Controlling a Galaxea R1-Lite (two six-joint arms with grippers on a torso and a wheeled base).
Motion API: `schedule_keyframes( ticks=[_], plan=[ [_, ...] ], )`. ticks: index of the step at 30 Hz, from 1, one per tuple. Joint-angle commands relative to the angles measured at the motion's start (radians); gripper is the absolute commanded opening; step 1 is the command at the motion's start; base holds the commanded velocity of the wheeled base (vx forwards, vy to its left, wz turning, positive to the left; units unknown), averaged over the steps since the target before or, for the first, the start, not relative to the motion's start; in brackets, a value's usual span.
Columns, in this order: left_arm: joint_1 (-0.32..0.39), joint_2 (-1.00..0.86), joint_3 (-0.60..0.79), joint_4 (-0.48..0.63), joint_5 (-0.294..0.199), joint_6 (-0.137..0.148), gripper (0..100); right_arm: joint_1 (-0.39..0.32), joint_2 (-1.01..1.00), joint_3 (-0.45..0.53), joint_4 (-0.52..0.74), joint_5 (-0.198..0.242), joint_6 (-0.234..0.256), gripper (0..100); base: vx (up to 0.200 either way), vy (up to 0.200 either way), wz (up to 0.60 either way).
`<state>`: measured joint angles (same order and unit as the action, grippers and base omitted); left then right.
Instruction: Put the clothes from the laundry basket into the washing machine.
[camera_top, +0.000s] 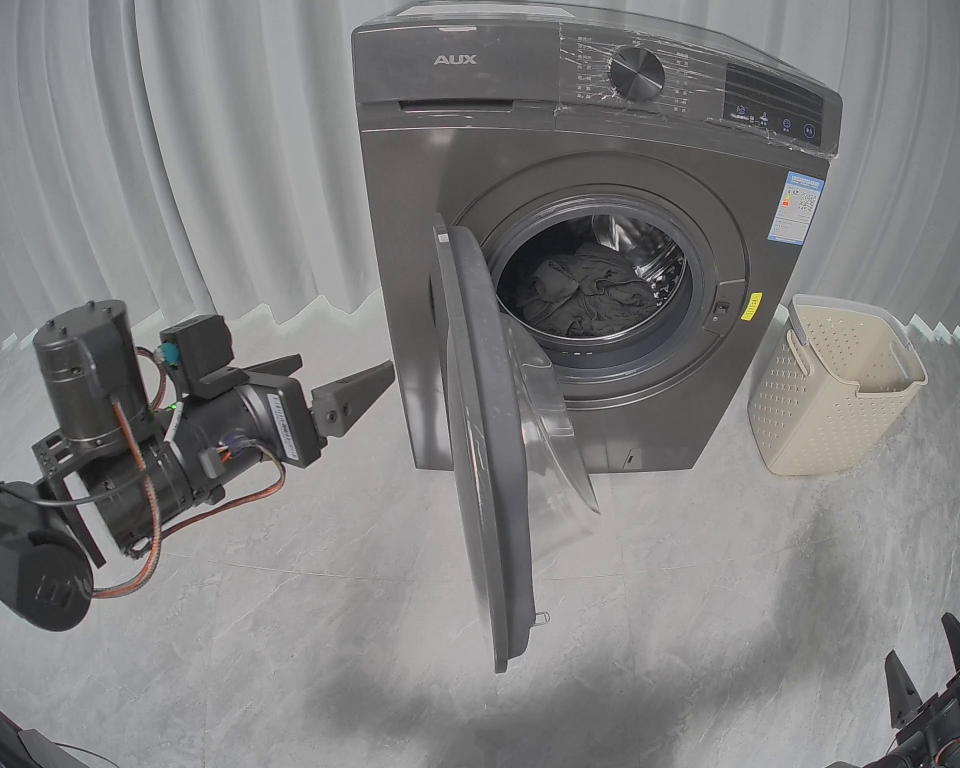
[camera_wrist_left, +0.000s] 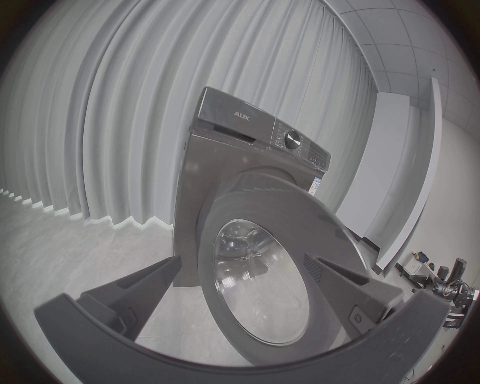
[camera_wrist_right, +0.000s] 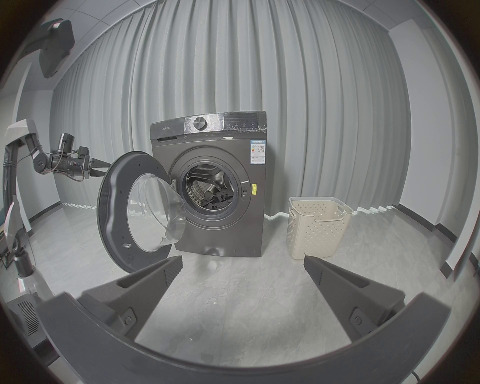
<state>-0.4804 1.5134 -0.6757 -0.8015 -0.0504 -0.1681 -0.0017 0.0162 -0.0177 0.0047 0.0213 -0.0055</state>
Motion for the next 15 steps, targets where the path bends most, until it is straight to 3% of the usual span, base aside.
schedule_keyframes(
  ticks=[1, 6, 10, 15],
  plan=[
    [-0.032, 0.122, -0.077, -0.005, -0.002, -0.002, 100, 0.000, -0.012, 0.016, 0.000, 0.000, -0.001, 100, 0.000, 0.000, 0.00],
    [-0.084, 0.192, -0.154, -0.008, 0.001, -0.011, 100, 0.000, -0.012, 0.016, 0.000, 0.000, -0.001, 100, 0.000, 0.000, 0.00],
    [-0.124, 0.238, -0.203, -0.027, 0.000, -0.076, 100, 0.000, -0.012, 0.016, 0.000, 0.000, -0.001, 100, 0.000, 0.000, 0.00],
    [-0.119, 0.297, -0.232, -0.065, 0.006, -0.076, 100, 0.000, -0.012, 0.016, 0.000, 0.000, -0.001, 100, 0.000, 0.000, 0.00]
  ],
)
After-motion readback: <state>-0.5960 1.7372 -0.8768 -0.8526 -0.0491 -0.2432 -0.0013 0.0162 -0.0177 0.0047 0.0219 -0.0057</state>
